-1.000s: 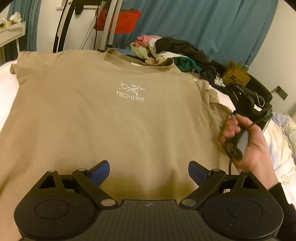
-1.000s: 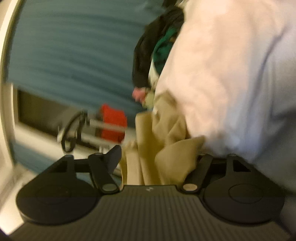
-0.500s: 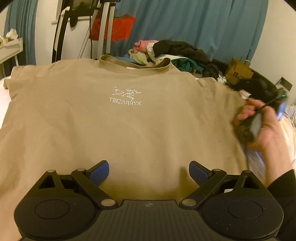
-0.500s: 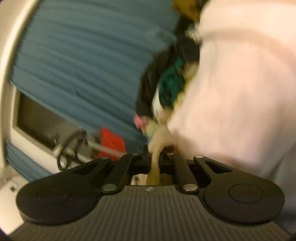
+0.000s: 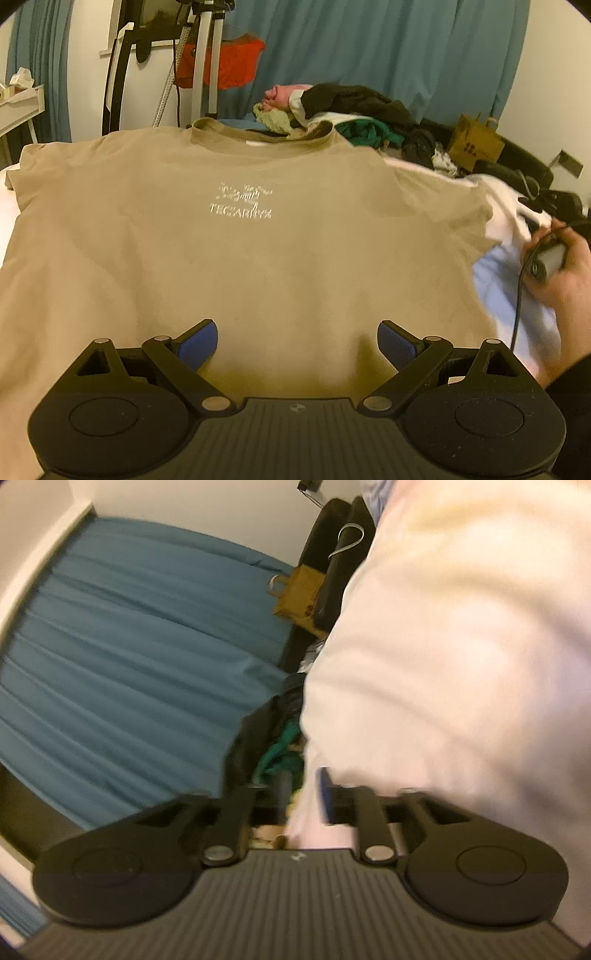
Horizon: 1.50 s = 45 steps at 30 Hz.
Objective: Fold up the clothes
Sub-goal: 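Grasp the side edge of the beige T-shirt with the right gripper, then fold the held side over toward the shirt's middle and open the right gripper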
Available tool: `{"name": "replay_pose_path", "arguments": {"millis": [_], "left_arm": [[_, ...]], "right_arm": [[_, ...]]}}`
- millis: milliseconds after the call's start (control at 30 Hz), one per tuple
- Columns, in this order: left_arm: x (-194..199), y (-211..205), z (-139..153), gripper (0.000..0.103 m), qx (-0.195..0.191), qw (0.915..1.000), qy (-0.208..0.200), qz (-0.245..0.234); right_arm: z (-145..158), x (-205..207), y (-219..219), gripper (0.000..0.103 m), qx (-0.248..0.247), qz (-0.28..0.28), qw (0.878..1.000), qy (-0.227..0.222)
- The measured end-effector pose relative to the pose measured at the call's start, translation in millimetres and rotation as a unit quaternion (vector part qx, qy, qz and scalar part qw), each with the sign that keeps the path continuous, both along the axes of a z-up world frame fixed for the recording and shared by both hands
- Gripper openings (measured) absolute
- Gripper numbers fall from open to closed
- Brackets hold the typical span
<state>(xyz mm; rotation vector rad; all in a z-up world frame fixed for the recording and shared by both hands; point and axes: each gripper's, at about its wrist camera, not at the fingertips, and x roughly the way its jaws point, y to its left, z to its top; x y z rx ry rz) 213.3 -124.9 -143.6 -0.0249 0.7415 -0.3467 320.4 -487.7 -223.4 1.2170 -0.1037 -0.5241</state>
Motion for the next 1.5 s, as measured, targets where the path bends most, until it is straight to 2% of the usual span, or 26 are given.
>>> {"name": "replay_pose_path", "arguments": {"millis": [67, 200, 267, 400, 533, 700, 767, 900, 933, 1000, 1067, 1133, 1200, 1333, 1433, 1500], "left_arm": [[0, 2, 5, 0.095, -0.009, 1.0000, -0.003, 0.001], [-3, 9, 11, 0.095, -0.023, 0.9997, -0.005, 0.007], [-4, 15, 15, 0.095, -0.032, 0.9994, 0.000, 0.014], [-7, 33, 22, 0.095, -0.046, 0.9983, 0.010, 0.035], [-7, 56, 27, 0.095, -0.062, 0.9959, 0.021, 0.062], [-5, 84, 32, 0.095, -0.084, 0.9925, 0.014, 0.088], [-2, 94, 37, 0.095, -0.097, 0.9905, 0.000, 0.098], [8, 104, 48, 0.098, -0.112, 0.9877, -0.027, 0.106], [12, 104, 48, 0.098, -0.111, 0.9879, -0.031, 0.104], [19, 105, 48, 0.098, -0.109, 0.9884, -0.039, 0.099], [26, 102, 44, 0.098, -0.103, 0.9898, -0.042, 0.089], [30, 97, 43, 0.098, -0.103, 0.9907, -0.046, 0.076], [32, 93, 45, 0.098, -0.108, 0.9908, -0.054, 0.060], [30, 91, 52, 0.098, -0.109, 0.9908, -0.069, 0.042], [25, 96, 60, 0.098, -0.112, 0.9903, -0.076, 0.033], [21, 103, 67, 0.099, -0.108, 0.9900, -0.081, 0.040]], "right_arm": [[10, -4, -1, 0.093, -0.011, 0.027, 1.000, 0.012], [23, -24, -5, 0.092, -0.018, 0.116, 0.993, 0.026], [21, -28, 4, 0.092, 0.017, 0.142, 0.989, 0.025], [13, -40, 45, 0.092, 0.038, 0.180, 0.982, 0.036], [-16, -37, 93, 0.091, 0.078, 0.206, 0.974, 0.055], [-22, -8, 109, 0.092, -0.011, 0.228, 0.972, 0.050], [-23, 1, 111, 0.092, -0.045, 0.213, 0.974, 0.056], [-26, 27, 107, 0.092, -0.071, 0.170, 0.981, 0.060], [-24, 34, 106, 0.090, -0.081, 0.162, 0.982, 0.061], [-21, 45, 101, 0.073, -0.092, 0.144, 0.983, 0.073], [-18, 54, 96, 0.060, -0.096, 0.133, 0.983, 0.087], [-14, 61, 93, 0.041, -0.104, 0.126, 0.981, 0.107], [-6, 60, 93, 0.009, -0.113, 0.117, 0.979, 0.125], [27, 59, 99, 0.007, -0.166, 0.101, 0.969, 0.154], [65, 63, 119, 0.007, -0.225, 0.107, 0.952, 0.178], [94, 66, 137, 0.006, -0.273, 0.110, 0.936, 0.191]]}}
